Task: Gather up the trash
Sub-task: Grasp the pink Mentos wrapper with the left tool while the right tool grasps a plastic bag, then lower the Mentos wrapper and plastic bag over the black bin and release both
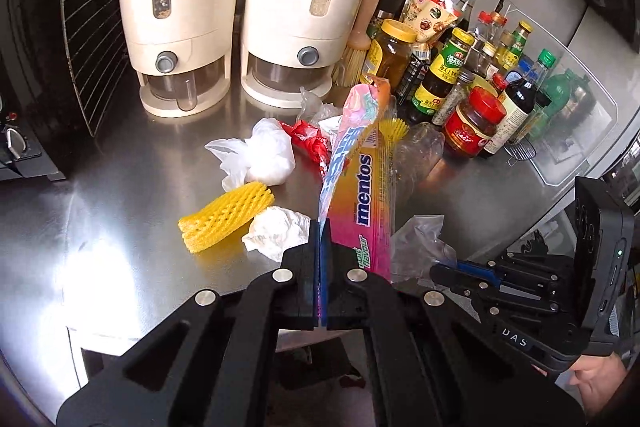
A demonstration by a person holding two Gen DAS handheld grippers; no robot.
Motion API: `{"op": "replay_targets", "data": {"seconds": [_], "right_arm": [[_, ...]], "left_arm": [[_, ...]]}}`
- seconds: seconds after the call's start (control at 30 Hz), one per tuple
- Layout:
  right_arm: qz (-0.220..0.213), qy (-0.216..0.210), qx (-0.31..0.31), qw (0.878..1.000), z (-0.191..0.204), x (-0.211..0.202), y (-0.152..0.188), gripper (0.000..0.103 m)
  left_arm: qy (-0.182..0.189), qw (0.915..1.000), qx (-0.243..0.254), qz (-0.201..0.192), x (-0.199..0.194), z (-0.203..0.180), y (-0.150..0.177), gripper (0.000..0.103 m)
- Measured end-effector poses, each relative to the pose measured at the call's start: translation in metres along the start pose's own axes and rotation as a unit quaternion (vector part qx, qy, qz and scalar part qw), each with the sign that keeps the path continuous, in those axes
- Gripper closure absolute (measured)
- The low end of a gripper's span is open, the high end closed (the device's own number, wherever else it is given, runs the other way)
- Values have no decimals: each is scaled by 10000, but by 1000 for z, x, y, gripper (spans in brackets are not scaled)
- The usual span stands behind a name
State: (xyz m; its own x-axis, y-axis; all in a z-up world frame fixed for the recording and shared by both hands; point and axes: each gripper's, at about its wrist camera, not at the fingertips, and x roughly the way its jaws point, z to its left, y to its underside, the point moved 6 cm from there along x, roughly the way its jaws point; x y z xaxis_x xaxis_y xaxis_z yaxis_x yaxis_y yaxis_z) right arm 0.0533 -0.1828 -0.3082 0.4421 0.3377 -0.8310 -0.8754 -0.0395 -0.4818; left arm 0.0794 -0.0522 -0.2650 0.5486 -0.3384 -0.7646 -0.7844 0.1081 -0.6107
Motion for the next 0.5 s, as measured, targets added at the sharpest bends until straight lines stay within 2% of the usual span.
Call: {"op": "replay_targets", "data": {"seconds": [0.33, 0.5], "right_arm": [[-50, -83, -45, 9999, 18, -25, 34, 94], [29, -146, -56, 9999, 24, -35, 58, 94]], "left_arm": [[-55, 10000, -15, -73, -47, -7, 48, 103], [-73, 9999, -69, 41, -62, -9, 84, 103]]}}
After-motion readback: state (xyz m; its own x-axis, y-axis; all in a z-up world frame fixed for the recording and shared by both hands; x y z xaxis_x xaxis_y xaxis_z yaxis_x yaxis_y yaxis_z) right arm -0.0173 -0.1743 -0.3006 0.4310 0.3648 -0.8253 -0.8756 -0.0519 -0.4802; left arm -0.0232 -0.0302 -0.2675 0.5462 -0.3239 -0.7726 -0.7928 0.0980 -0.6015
